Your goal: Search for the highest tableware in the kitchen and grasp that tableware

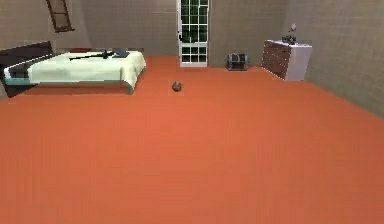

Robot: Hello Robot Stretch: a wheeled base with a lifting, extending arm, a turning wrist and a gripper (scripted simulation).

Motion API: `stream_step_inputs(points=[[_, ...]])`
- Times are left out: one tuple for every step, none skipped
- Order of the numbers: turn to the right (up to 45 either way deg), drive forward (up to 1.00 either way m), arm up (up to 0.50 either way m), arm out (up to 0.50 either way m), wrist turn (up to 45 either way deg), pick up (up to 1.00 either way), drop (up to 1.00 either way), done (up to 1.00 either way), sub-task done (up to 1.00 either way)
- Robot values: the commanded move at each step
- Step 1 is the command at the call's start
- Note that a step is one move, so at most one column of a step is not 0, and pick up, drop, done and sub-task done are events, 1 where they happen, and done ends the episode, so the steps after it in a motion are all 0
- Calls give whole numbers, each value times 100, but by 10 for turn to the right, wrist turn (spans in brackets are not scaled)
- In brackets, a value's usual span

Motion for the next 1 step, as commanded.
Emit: stream_step_inputs(points=[[0,100,0,0,0,0,0,0,0]])
